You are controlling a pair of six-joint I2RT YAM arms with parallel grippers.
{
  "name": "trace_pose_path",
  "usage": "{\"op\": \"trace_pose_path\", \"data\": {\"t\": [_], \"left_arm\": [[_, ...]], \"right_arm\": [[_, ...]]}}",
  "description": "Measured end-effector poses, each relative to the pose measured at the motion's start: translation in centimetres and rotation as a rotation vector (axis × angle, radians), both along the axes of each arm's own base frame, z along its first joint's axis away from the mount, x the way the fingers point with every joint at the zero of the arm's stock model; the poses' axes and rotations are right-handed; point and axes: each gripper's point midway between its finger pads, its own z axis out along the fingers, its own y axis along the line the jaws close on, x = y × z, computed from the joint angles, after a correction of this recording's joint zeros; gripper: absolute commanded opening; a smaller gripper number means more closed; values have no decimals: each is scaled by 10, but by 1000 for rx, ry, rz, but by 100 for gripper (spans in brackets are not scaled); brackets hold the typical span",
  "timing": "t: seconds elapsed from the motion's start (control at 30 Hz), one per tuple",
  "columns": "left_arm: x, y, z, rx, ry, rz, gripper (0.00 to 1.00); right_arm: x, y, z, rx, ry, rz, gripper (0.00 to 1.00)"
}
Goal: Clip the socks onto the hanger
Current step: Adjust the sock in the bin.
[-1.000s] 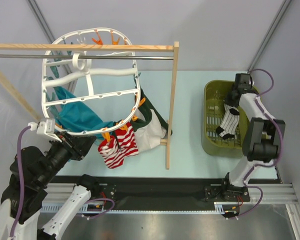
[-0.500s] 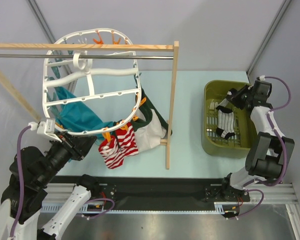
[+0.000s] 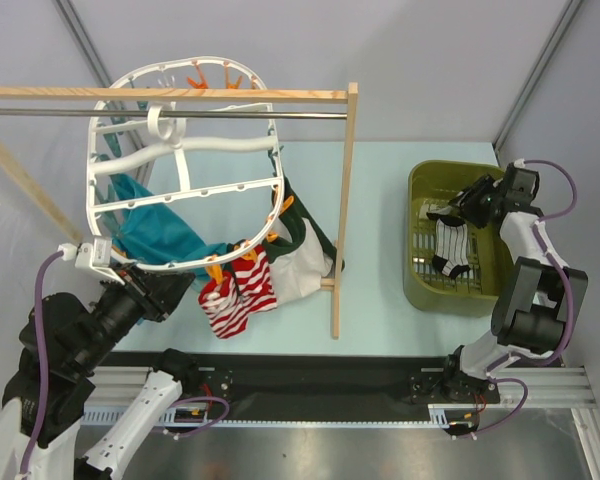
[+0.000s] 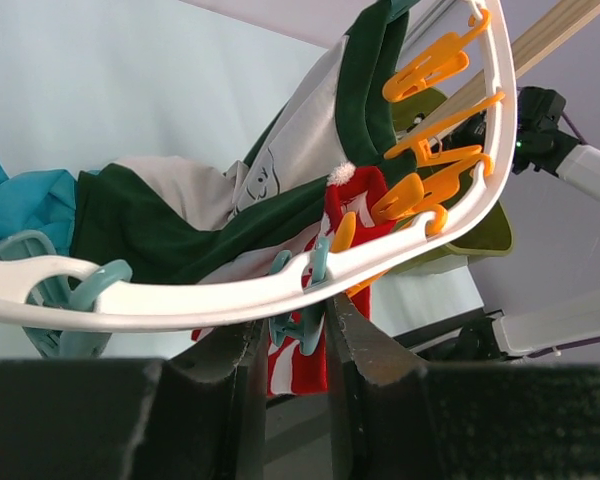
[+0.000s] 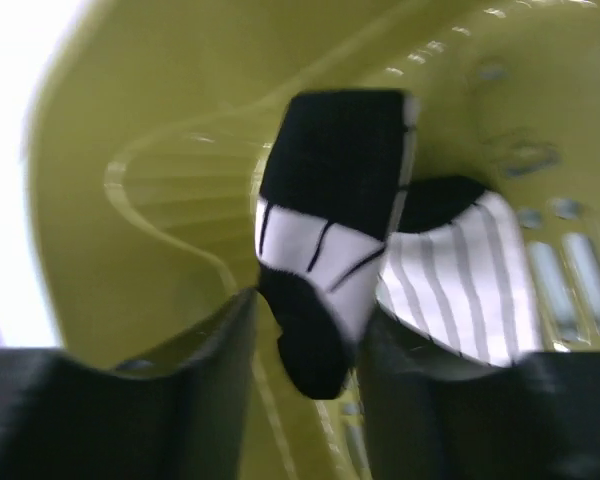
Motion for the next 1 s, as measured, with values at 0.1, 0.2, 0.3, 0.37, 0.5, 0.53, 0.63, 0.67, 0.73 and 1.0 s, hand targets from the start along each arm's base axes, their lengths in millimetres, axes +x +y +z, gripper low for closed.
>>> {"op": "trace_pose_path", "data": {"t": [0.1, 0.2, 0.3, 0.37, 0.5, 0.53, 0.63, 0.67, 0.73, 1.0], "left_arm": [[0, -1, 0, -1, 1, -7, 0], [0, -2, 0, -2, 0, -10, 0], [0, -2, -1, -2, 1, -11, 0], [1, -2, -2, -1, 2, -11, 0], [1, -3, -2, -1, 2, -14, 0], [1, -3, -2, -1, 2, -14, 0], [2, -3, -2, -2, 0, -15, 0], [2, -4, -2, -3, -1, -15, 0], [3, -5, -2, -4, -1, -18, 0], [6, -8, -4, -7, -3, -29, 0]], "right_arm": [[-4, -8, -14, -36, 52, -25, 60], [-6, -16, -26, -60, 95, -53, 64], [-8, -23, -34, -84, 128, -86, 65], [-9, -28, -37, -100, 141, -111, 65], [-8, -37, -38, -119, 146, -161, 74], [-8, -38, -38, -118, 145, -171, 74], [-6, -40, -36, -111, 140, -193, 75], [-6, -41, -36, -113, 140, -206, 75], [-5, -47, -34, -121, 142, -248, 75], [14, -74, -26, -286, 171, -362, 67]]}}
